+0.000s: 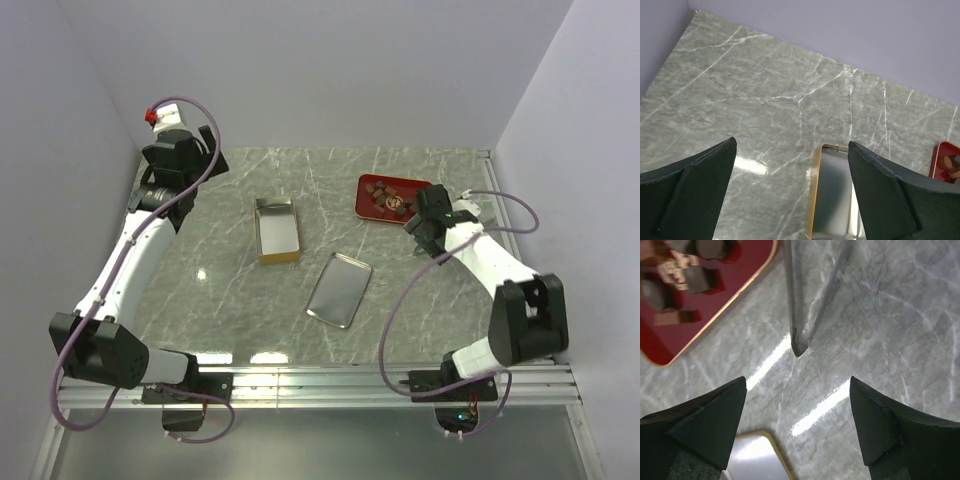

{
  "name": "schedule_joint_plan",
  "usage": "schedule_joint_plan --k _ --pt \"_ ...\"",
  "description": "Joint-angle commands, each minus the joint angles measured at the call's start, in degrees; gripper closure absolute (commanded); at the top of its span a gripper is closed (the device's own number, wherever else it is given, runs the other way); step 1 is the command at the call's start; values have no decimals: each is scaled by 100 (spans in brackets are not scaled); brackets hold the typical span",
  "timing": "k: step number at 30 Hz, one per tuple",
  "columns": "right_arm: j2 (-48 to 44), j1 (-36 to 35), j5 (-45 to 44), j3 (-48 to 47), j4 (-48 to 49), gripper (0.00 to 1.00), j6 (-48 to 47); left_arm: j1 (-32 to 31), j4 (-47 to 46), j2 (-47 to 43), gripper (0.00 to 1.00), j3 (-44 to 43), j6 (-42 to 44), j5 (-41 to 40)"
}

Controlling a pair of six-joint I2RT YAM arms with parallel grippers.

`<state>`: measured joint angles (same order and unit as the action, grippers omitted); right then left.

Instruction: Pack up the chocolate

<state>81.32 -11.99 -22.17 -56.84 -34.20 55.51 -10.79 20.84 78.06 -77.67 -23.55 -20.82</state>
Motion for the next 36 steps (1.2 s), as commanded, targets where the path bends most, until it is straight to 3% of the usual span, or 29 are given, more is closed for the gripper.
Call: schedule_joint_plan --k 1,8,13,36 --pt "463 30 -358 -555 -166 10 522 15 -194 -352 0 111 482 200" --pt "1157 161 -490 -978 -325 11 338 103 -300 -634 1 463 510 456" --pt "1281 355 -314 -785 -211 11 286 226 -300 -801 1 612 395 588" --pt "2160 785 55 -978 299 12 -136 331 -230 -722 1 428 430 456"
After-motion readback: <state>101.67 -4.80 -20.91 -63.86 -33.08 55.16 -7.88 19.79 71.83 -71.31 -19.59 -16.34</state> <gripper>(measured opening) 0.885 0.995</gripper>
